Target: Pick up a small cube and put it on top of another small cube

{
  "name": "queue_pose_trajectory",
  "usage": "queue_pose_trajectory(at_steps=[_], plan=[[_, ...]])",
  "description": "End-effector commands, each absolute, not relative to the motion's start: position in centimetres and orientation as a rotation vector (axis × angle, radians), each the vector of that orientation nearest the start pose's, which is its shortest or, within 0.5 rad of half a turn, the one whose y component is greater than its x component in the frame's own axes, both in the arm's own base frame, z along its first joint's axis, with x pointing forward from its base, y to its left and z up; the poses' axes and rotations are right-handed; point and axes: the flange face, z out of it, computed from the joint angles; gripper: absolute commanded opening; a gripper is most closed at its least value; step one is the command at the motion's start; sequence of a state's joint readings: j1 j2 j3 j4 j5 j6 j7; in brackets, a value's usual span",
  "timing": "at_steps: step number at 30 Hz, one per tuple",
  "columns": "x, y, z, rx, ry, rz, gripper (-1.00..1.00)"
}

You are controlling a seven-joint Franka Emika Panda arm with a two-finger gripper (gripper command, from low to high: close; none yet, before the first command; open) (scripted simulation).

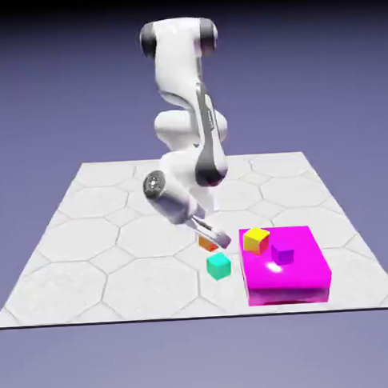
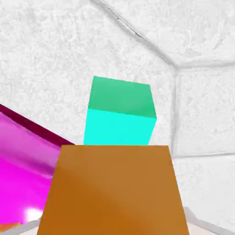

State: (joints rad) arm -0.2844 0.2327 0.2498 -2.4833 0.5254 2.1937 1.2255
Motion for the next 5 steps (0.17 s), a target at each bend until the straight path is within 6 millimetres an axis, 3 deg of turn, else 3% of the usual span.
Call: queue_pose_trajectory(at_steps=[1,2,3,4,5], plan=[[41.0,1.5,16.1,-1.973,2.193,0.980,-1.00],[40.9,1.6,15.9,-1.973,2.193,0.980,-1.00],[40.9,1.6,15.9,-1.973,2.193,0.980,1.00],[40.9,1.6,15.9,-1.973,2.193,0.980,1.00],[41.5,1.1,17.3,-1.972,2.191,0.981,1.00]])
